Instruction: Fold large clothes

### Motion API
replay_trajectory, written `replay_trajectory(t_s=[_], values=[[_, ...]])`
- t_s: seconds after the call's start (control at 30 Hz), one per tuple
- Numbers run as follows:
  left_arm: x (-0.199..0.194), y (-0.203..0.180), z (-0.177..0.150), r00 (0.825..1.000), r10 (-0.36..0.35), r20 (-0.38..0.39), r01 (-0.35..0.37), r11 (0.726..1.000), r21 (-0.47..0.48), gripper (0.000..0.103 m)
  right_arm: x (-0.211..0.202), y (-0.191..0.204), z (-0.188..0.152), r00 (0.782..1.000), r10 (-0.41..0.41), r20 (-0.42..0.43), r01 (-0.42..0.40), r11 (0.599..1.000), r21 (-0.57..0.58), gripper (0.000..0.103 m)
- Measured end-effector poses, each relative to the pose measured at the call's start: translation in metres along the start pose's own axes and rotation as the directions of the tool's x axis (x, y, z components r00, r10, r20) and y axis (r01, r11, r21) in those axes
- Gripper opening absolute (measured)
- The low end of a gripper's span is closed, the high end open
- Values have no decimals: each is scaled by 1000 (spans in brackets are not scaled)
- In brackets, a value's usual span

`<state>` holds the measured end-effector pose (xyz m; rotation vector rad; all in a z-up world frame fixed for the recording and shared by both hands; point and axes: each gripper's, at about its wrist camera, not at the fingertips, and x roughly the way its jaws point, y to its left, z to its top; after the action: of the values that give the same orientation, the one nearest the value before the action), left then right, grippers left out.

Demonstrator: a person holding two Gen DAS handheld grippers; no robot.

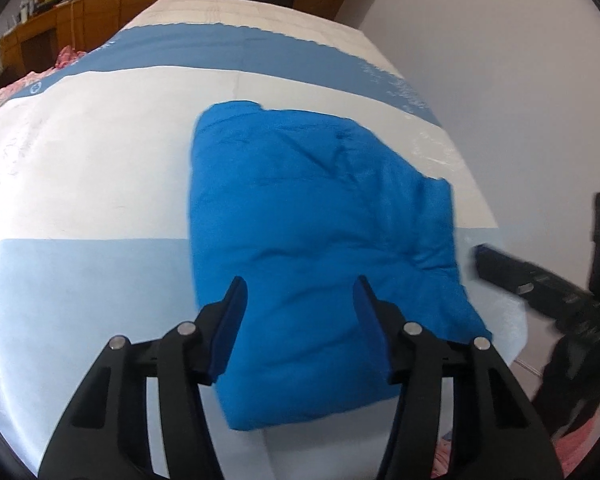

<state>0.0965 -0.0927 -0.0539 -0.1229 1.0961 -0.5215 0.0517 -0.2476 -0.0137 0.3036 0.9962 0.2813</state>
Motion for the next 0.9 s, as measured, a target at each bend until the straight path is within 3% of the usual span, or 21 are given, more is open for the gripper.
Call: replay_trajectory(t_s=[0.1, 0.2, 0.33, 0.63, 0.7, 0.77, 0.9], values=[[11, -4, -8, 999, 10, -30, -10, 1000, 14, 52, 14, -10, -9, 999, -7, -40, 8, 999, 40, 27], [22, -3, -16, 998, 33, -62, -32, 999, 18, 51, 19, -24, -30, 994, -69, -84, 73, 996, 46, 14], [33, -1, -23, 996, 38, -82, -36, 999, 35, 51, 40, -40, -50, 987, -72, -141, 88, 990, 110, 0], [55, 3, -37, 995, 32, -98, -26, 998, 60, 51, 67, -62, -70, 991, -2, -135, 29, 980, 196, 0], [50, 5, -33, 995, 24, -100, -19, 999, 47, 49, 60, -63, -65, 990, 12, -138, 15, 980, 197, 0], [39, 8, -26, 996, 8, -89, -4, 999, 39, 38, 41, -63, -61, 993, 33, -118, -8, 979, 205, 0], [17, 11, -2, 999, -35, -14, 35, 999, 40, 38, 8, -48, -42, 999, 7, -38, -3, 993, 121, 6]])
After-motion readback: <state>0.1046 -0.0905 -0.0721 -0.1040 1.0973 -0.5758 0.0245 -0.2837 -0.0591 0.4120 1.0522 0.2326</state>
